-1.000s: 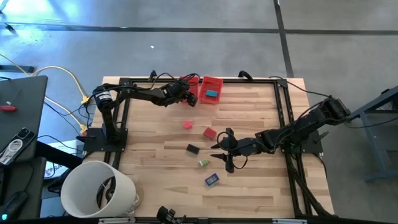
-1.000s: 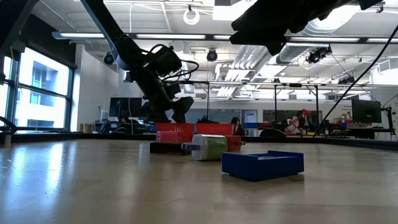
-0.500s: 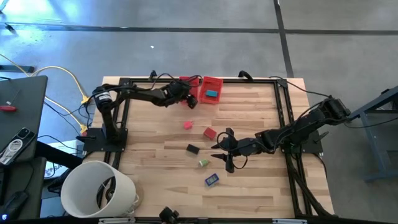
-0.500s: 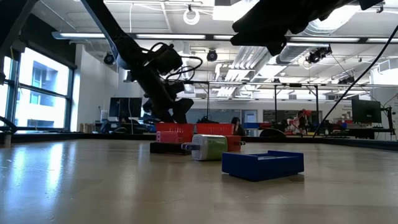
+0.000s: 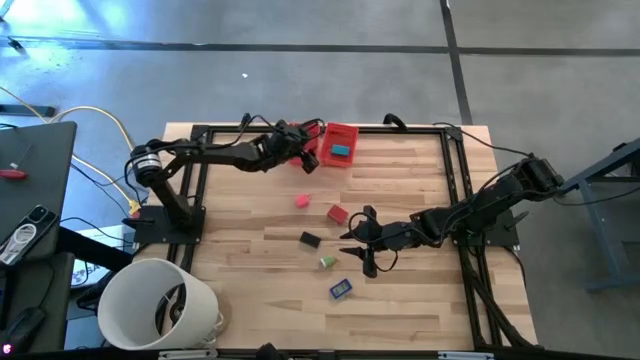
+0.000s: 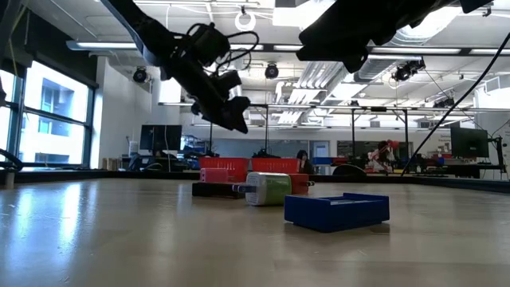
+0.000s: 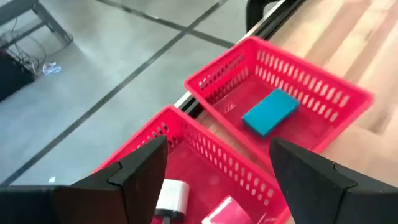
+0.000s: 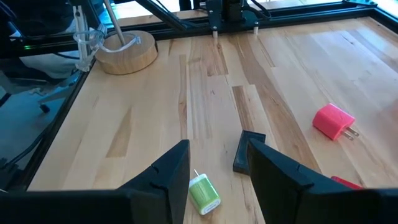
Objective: Pick & Place Office items
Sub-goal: Put the black digital clock into the right red basket
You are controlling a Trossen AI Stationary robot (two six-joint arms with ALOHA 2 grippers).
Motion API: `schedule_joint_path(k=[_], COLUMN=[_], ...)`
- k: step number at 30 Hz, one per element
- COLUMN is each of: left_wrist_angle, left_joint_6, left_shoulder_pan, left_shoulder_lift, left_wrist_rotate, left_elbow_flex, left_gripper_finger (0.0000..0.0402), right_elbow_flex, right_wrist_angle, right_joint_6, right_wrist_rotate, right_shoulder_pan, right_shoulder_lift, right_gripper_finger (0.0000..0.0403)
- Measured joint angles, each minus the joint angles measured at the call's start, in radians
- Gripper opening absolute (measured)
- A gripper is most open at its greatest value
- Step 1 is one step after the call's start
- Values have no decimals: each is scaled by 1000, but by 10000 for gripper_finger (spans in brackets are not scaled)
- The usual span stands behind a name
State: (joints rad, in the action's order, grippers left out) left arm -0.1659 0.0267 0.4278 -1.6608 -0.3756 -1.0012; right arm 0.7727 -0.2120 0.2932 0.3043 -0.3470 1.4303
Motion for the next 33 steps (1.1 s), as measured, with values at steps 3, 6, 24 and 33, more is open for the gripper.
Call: schedule_joint_path(k=[3,6,24,33], left_wrist_angle=[8,10,5,166], left_joint_6=[18,30,114,132], left_shoulder_pan=[-12,-25,-265,-415], left_shoulder_lift=[10,11,130,258], left_wrist_rotate=[1,-4,-130,26], left_elbow_flex=[0,0,-7,-7], left_gripper_finger=[287,311,360,360], right_elbow_flex=[0,0,0,0], right_wrist_angle=[0,0,25,22], right_joint_6=[1,2,20,20], right_wrist_rotate=[0,-1,4,5], right_shoulder_pan=[0,0,0,0], right_shoulder_lift=[0,0,0,0], right_gripper_finger=[146,146,146,146])
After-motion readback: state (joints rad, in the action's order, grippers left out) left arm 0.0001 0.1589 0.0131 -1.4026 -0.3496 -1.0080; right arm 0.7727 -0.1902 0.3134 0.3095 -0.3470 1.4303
